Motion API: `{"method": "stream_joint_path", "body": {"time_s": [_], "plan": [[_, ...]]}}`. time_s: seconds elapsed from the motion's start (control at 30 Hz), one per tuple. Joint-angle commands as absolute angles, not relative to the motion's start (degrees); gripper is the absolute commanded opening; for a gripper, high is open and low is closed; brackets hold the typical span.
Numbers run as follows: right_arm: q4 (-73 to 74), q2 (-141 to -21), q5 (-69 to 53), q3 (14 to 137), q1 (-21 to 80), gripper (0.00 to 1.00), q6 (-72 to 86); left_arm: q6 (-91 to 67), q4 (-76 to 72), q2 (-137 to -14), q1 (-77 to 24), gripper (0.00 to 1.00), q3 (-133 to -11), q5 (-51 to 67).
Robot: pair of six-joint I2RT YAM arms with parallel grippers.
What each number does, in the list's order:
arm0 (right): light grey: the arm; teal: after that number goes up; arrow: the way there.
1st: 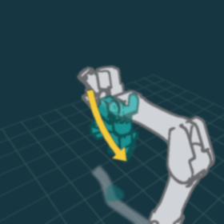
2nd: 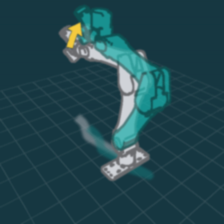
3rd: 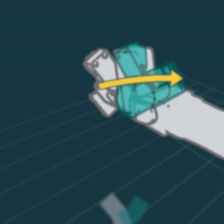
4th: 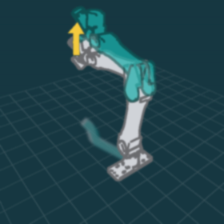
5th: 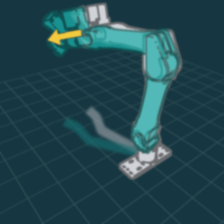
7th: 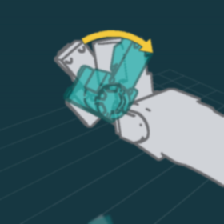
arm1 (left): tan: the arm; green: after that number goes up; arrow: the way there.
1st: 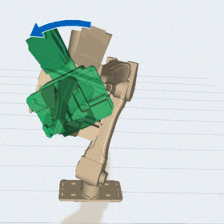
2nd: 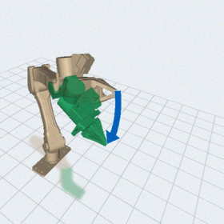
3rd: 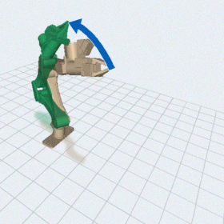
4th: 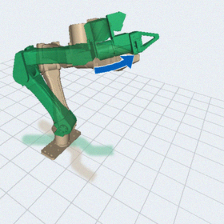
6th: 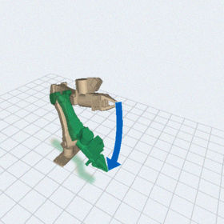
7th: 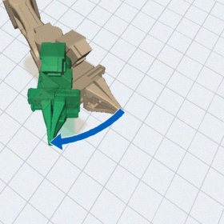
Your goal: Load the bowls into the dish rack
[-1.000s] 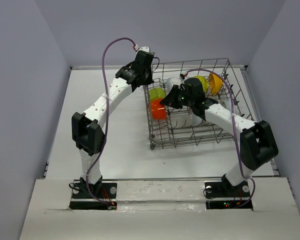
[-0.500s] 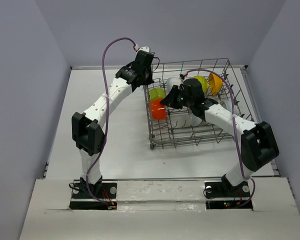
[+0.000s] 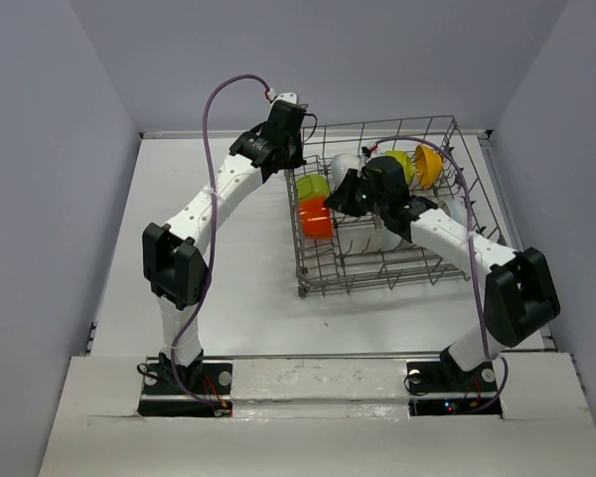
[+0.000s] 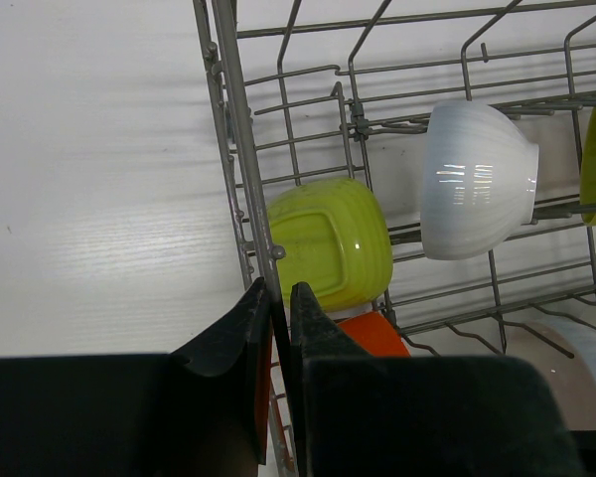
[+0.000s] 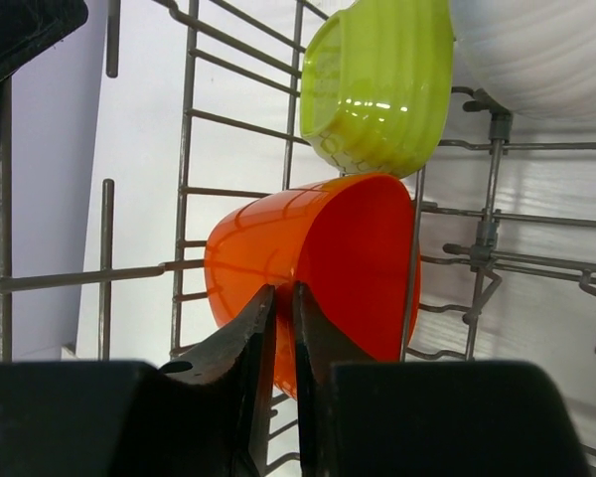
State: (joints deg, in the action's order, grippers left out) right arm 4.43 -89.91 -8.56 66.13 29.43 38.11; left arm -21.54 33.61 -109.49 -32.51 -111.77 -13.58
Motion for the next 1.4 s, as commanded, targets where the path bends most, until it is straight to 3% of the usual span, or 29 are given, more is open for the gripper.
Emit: {"method": "stream_joint_path", "body": {"time_s": [0.0, 0.57, 0.7, 0.8, 1.17, 1.37], "plan": [[6.59, -87.45, -3.78, 65.39, 28.39, 0.01, 35.6, -18.46, 29.79, -105.56, -32.52, 0.0, -114.61, -14.06], [7.47, -88.07, -2.55, 65.39, 28.39, 0.01, 34.19, -18.28, 29.62, -105.91, -32.52, 0.0, -115.05, -13.71], [9.4, -85.7, -0.27, 66.53, 28.39, 0.24, 33.58, -18.19, 29.53, -105.99, -32.43, 0.0, -115.05, -13.62], [9.84, -84.9, 2.11, 67.41, 28.39, 0.33, 33.14, -18.28, 29.53, -106.0, -32.52, 0.0, -114.96, -13.62], [3.34, -85.95, -8.25, 67.23, 28.39, 0.34, 35.94, -18.02, 29.79, -105.82, -32.43, 0.0, -115.14, -13.89], [2.02, -87.19, -12.04, 68.29, 28.39, 0.4, 36.47, -17.93, 29.79, -105.91, -32.52, 0.0, -115.31, -13.8]]}}
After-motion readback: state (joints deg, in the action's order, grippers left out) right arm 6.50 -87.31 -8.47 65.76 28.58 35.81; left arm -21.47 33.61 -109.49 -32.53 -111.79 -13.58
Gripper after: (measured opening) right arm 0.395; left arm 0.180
